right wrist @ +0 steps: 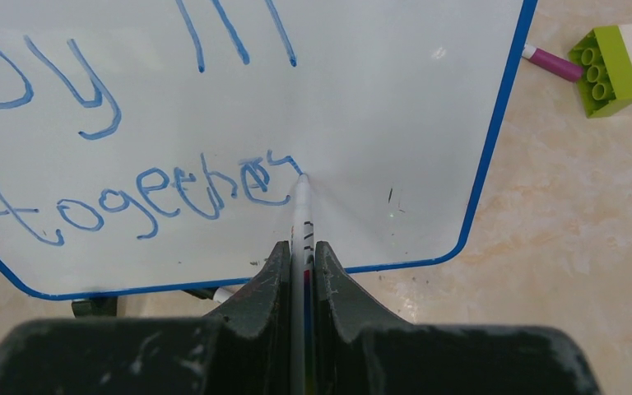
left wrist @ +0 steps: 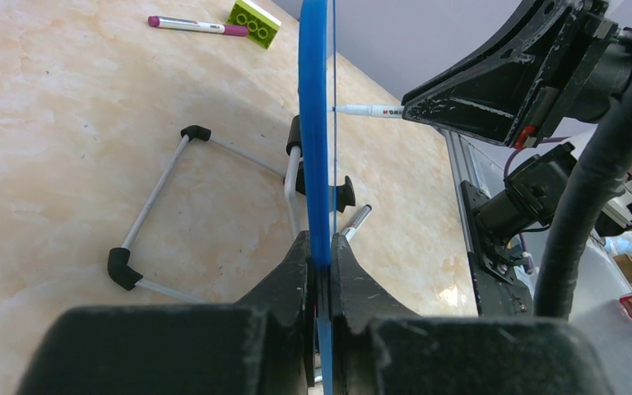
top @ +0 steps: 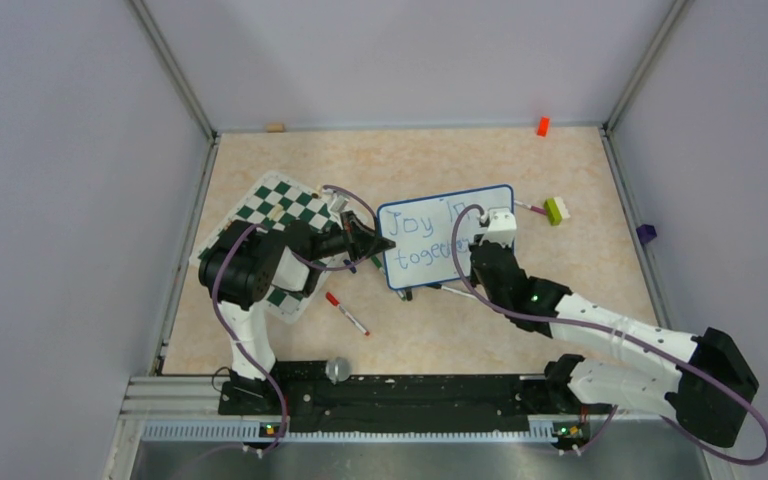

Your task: Write a sentence on the whiteboard

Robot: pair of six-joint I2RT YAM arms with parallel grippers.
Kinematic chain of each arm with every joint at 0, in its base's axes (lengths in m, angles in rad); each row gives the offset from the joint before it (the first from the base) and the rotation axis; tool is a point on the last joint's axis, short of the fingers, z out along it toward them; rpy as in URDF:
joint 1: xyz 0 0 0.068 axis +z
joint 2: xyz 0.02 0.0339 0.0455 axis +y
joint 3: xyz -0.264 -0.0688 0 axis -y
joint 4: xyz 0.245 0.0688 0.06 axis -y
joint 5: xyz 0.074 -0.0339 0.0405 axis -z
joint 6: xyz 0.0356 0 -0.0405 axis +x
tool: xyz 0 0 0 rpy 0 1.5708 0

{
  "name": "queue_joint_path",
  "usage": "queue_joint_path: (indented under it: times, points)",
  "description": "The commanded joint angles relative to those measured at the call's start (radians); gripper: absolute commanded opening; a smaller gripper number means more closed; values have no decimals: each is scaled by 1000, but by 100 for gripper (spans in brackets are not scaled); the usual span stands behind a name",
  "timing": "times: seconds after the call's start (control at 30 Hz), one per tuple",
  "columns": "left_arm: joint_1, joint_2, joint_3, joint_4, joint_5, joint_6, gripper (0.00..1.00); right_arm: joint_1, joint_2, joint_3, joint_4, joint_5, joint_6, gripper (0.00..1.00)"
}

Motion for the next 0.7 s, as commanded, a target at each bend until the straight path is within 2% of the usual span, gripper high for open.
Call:
queue_joint_path:
  times: [0.0, 0.67]
  points:
    - [3, 14, -8, 62, 38, 124, 0, -13, -34, -8, -9, -7, 17, 0]
    - [2, 14, -9, 62, 38, 124, 0, -23, 18, 63, 13, 7, -18, 0]
